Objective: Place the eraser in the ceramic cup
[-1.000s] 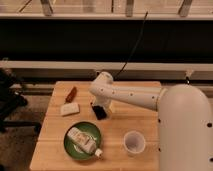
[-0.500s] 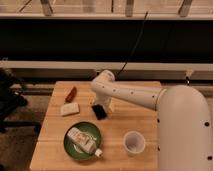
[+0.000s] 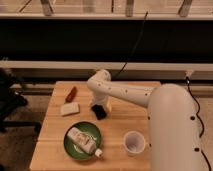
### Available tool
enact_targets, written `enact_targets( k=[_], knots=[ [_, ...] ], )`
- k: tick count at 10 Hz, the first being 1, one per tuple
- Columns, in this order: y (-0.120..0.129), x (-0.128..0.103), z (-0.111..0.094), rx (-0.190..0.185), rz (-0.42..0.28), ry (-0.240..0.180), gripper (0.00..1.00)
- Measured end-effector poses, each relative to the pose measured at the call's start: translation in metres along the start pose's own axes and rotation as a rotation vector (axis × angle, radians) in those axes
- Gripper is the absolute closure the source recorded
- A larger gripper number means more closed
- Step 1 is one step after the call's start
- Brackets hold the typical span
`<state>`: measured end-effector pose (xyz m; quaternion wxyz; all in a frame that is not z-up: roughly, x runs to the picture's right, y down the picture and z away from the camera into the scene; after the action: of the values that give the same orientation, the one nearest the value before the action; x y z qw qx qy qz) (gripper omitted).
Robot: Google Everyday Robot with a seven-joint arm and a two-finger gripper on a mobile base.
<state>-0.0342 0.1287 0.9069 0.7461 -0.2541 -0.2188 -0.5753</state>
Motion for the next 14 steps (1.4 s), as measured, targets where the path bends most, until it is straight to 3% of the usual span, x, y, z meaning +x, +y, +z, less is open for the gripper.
enact_targets(
  k=[3,5,10,12,14],
  knots=[
    [-0.007,-0.001,0.0,-0.014,-0.042,-0.003,0.22],
    [-0.008,-0.001,0.001,-0.024,-0.057,-0.001,0.37],
    [-0.008,0.0,0.004,-0.049,-0.094,-0.005,0.89],
    [-0.006,0.0,0.003,-0.051,-0.093,-0.006,0.99],
    [0.001,0.005,-0.006,-0.055,-0.08,0.005,1.0]
  ],
)
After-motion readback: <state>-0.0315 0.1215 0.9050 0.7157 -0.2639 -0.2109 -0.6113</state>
